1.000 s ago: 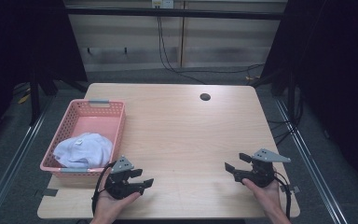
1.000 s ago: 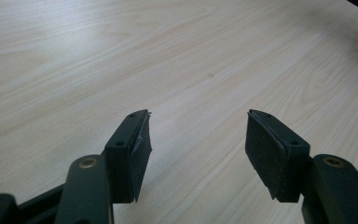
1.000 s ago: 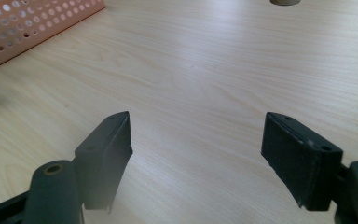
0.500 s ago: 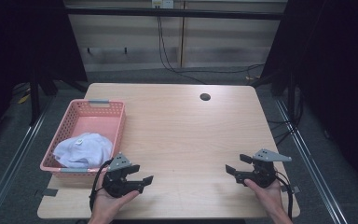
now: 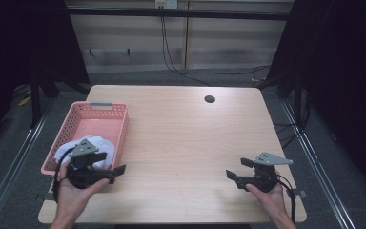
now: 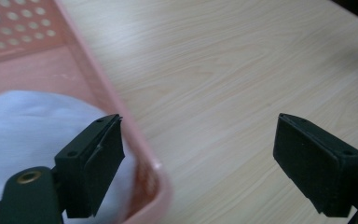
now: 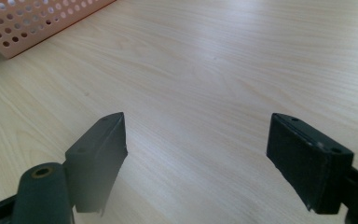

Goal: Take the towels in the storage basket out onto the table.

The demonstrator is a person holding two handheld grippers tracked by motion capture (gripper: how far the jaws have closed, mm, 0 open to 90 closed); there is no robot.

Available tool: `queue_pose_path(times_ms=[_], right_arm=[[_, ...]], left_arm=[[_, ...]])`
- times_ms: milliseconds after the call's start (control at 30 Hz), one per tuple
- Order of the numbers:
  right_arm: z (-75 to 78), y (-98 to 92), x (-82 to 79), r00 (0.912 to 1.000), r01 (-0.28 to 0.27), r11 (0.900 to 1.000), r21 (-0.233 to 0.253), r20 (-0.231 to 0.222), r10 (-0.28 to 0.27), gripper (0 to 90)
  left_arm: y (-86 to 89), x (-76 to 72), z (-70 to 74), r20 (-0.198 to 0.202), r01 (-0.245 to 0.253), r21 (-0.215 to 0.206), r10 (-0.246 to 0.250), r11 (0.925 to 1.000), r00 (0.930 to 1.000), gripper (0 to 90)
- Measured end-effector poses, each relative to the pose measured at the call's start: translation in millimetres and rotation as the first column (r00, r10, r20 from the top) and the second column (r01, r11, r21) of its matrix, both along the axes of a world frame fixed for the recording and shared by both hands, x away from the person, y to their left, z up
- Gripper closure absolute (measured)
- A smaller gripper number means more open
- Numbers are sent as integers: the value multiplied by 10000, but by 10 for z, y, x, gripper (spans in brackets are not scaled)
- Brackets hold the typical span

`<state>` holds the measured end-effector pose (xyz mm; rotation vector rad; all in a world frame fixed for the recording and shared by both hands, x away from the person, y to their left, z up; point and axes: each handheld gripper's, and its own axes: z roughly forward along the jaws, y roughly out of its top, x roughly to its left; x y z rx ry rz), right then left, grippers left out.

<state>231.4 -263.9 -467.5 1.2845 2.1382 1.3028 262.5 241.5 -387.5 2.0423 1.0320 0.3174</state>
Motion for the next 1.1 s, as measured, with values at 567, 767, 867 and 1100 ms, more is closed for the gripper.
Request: queue_pose_path(times_ms=[567,767,867,1100], right_arm=[[-27,37,31,9991,-329,9994,83,-275,331,193],[-31,50,28,9988,-379,9993,35,-321,380,200],[-27,50,23,9982,-517,9986,85,-290,519,223],[-20,62,22,9980,-575,9983,100,-252,578,230]], left_arm=[[822,813,-36,-1491,-1561,1818,1842,9709,9715,164],[834,1014,-171,-2362,-1507,2439,2094,9580,9489,154],[777,1047,-208,-2681,-1503,2531,2186,9557,9383,136],[609,1137,-390,-3731,-618,3058,1794,9501,9103,0]])
